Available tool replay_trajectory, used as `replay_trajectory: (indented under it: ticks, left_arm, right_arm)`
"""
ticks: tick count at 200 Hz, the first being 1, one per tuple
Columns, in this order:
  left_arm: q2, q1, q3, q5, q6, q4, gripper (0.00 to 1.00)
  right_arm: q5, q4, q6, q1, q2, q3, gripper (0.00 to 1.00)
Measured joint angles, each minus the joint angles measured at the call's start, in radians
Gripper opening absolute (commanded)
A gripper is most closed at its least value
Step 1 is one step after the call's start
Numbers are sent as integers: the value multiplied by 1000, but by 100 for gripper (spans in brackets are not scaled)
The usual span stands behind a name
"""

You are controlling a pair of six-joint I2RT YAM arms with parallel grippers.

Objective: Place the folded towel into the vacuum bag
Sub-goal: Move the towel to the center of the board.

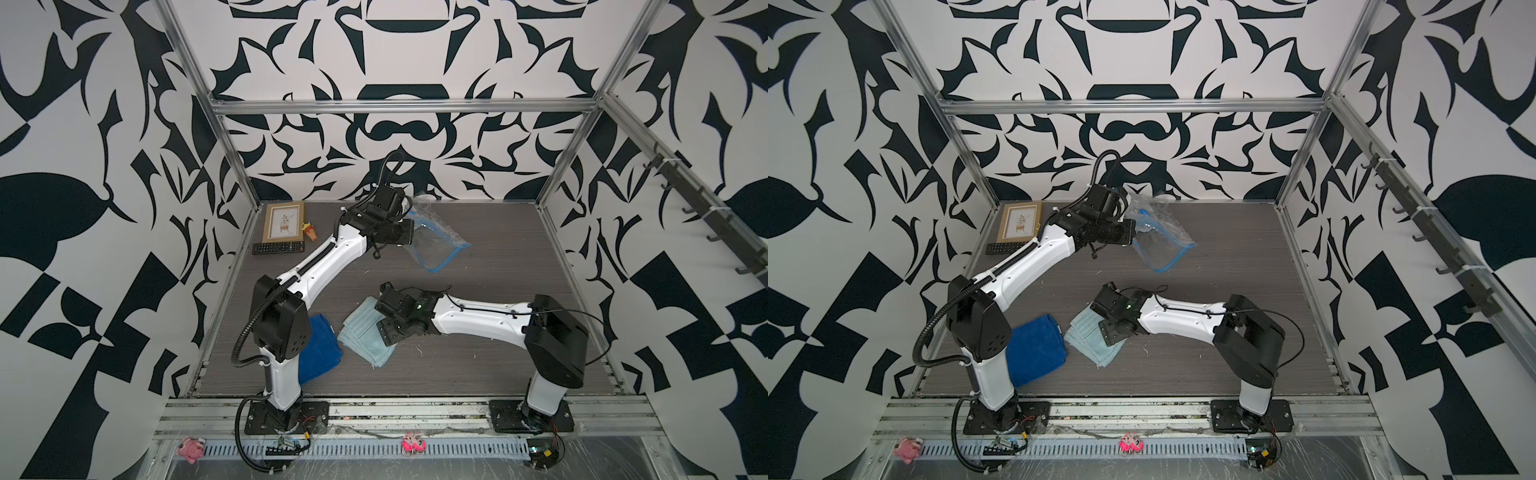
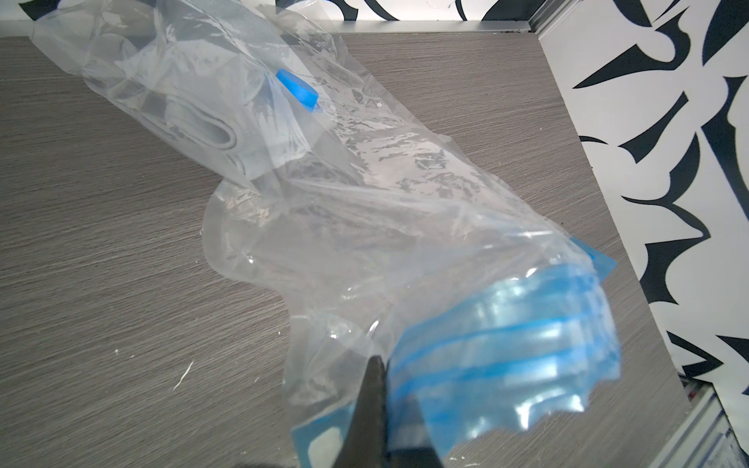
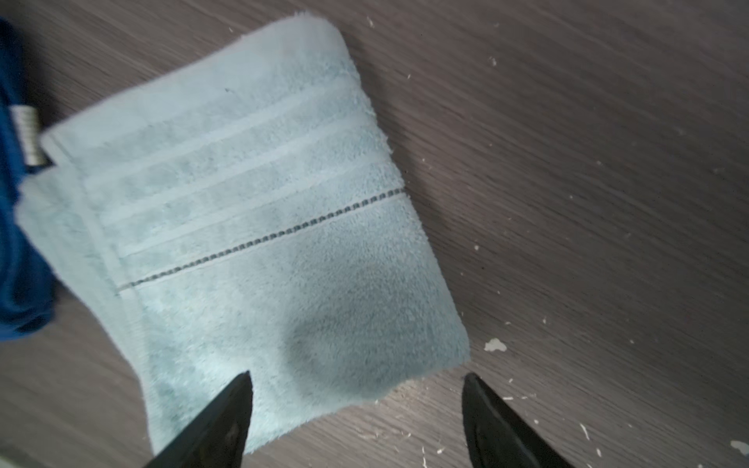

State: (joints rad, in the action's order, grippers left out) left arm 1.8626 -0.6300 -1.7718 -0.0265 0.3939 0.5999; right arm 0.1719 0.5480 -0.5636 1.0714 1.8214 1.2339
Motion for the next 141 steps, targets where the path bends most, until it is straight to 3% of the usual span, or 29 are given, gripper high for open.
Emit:
replay_trajectory:
  ticks: [38, 86, 112, 141]
  left_arm:
    - [-15, 11, 19, 1, 1, -12, 0]
    - [-16, 16, 24, 1, 1, -20, 0]
    - [-16, 21, 31, 1, 0, -20, 0]
    - [-19, 29, 48, 3, 0, -21, 0]
  right_arm:
    - [59, 34, 18, 5, 44, -3, 83]
    - [111, 30, 17, -18, -10, -89, 84]
    - [114, 31, 16, -78, -79, -170, 83]
    - [106, 39, 13, -212, -184, -275, 83]
